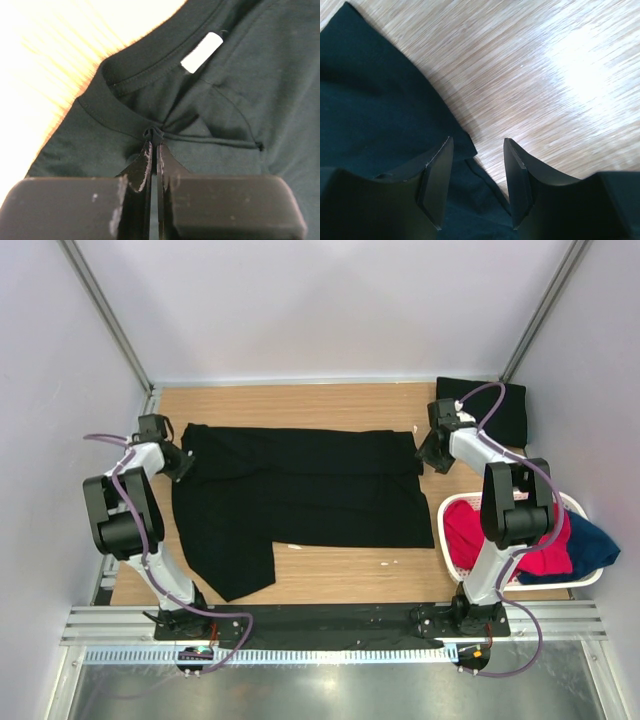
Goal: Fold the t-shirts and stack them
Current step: Fold the tshirt
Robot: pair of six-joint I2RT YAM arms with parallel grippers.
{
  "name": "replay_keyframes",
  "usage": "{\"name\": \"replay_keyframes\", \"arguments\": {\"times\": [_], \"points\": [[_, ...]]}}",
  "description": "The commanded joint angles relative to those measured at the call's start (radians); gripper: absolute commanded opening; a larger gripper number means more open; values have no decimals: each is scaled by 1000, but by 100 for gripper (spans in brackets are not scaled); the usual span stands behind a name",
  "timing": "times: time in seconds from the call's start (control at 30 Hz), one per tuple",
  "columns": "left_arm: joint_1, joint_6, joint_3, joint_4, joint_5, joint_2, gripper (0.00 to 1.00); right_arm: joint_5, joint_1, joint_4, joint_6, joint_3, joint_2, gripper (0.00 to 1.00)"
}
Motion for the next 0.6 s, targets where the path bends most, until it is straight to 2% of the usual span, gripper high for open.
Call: {"name": "replay_keyframes", "arguments": {"times": [0.0,0.17,0.57], "points": [[1,16,-1,20,3,-104,0,-16,2,32,7,-7,-33,51],[-1,16,-23,15,18,-176,0,-25,0,58,15,-34,-24,47],[-1,30,-56,4,30,-216,0,-107,2,135,84,-93,-30,45]]}}
